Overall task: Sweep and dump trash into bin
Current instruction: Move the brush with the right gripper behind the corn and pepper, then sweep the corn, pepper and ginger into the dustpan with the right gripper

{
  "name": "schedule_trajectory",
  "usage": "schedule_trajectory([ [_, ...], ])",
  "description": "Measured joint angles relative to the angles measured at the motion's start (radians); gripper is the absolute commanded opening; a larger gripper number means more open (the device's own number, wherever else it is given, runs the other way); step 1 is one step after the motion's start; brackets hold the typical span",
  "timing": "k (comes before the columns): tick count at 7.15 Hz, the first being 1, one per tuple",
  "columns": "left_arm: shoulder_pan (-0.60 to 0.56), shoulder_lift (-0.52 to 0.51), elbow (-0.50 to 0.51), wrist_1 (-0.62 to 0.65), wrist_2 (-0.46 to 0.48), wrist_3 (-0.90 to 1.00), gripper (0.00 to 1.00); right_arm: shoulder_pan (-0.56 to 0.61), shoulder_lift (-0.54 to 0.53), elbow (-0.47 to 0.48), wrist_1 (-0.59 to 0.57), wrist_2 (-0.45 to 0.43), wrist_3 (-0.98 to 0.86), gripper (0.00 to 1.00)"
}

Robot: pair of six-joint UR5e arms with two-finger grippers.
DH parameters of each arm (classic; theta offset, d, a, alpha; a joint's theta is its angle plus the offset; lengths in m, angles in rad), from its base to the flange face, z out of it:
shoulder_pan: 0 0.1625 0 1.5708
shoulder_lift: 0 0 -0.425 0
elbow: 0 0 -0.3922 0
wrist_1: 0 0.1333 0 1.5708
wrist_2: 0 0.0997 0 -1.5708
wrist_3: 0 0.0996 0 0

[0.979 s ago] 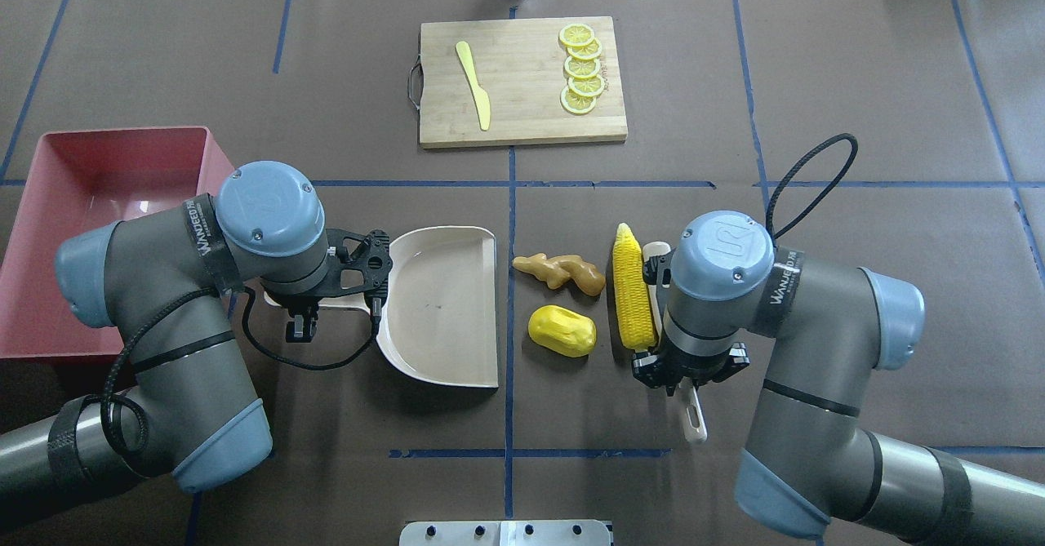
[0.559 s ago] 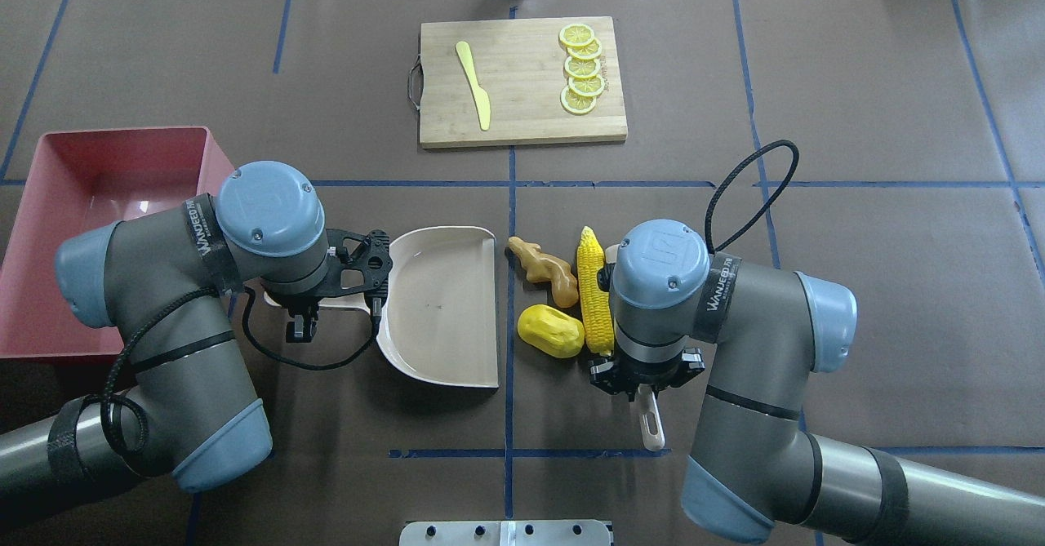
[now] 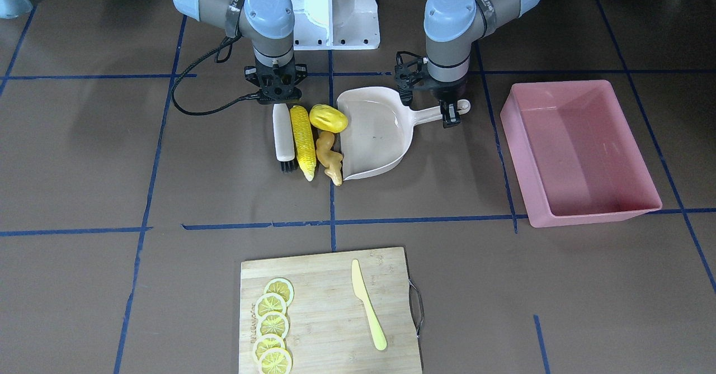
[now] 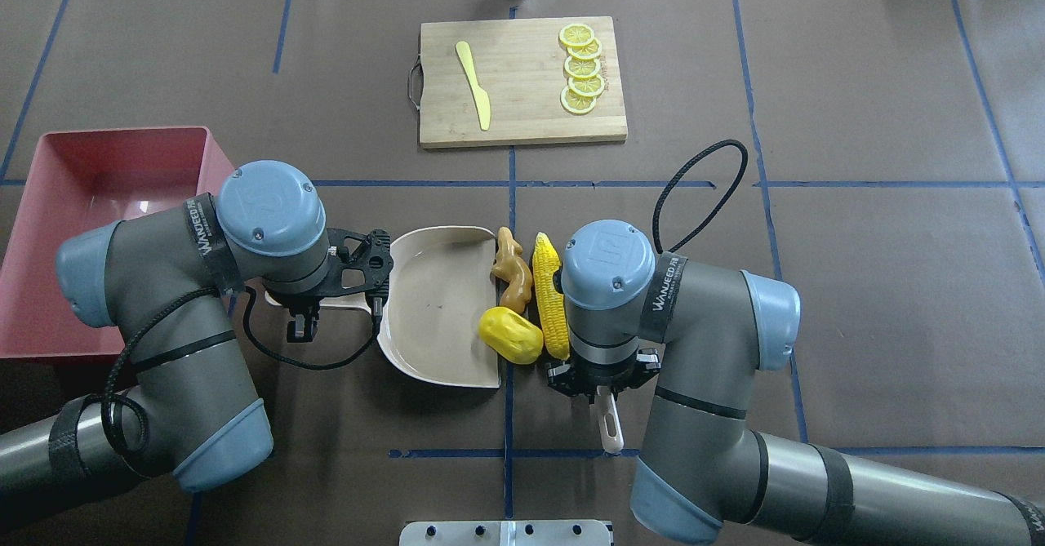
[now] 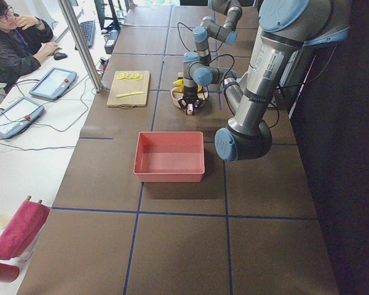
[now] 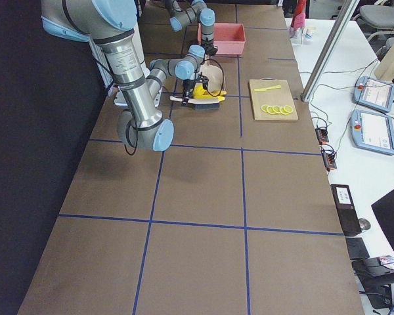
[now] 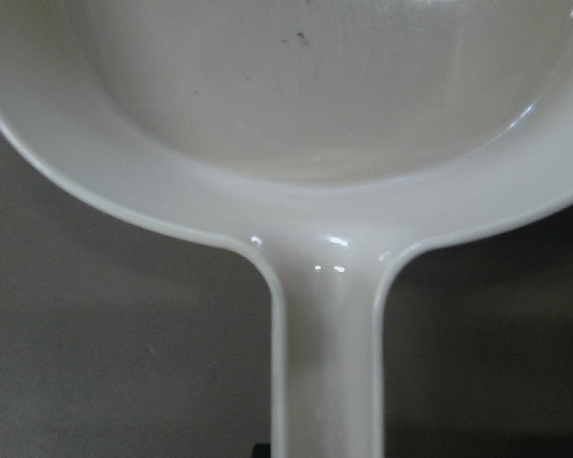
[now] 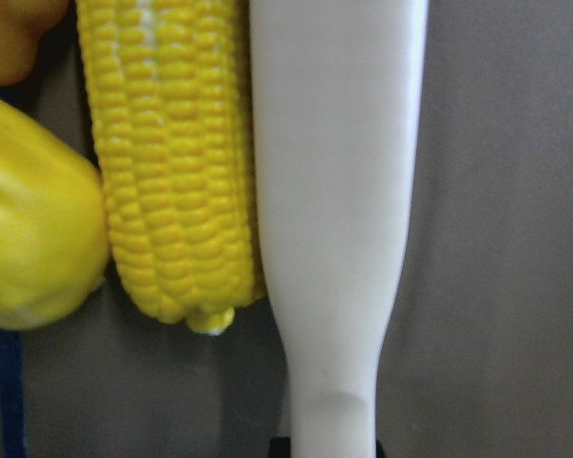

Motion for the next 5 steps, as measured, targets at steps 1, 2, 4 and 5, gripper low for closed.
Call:
schedule_trajectory([
  [1, 0.000, 0.000, 0.000, 0.000, 0.000, -0.001, 0.05, -0.001, 0.031, -0.026, 0.001, -0.001, -0.002, 0.00],
  [2, 0.002, 0.000, 0.000, 0.000, 0.000, -0.005, 0.05, -0.003, 0.058, -0.052, 0.002, -0.001, -0.003, 0.00],
  [4, 0.009, -0.006, 0.000, 0.001, 0.004, -0.020, 0.05, -0.013, 0.101, -0.077, 0.002, 0.000, -0.002, 0.00],
  [5, 0.013, -0.007, 0.000, 0.001, 0.009, -0.024, 0.05, -0.019, 0.119, -0.082, 0.002, 0.002, 0.000, 0.00],
])
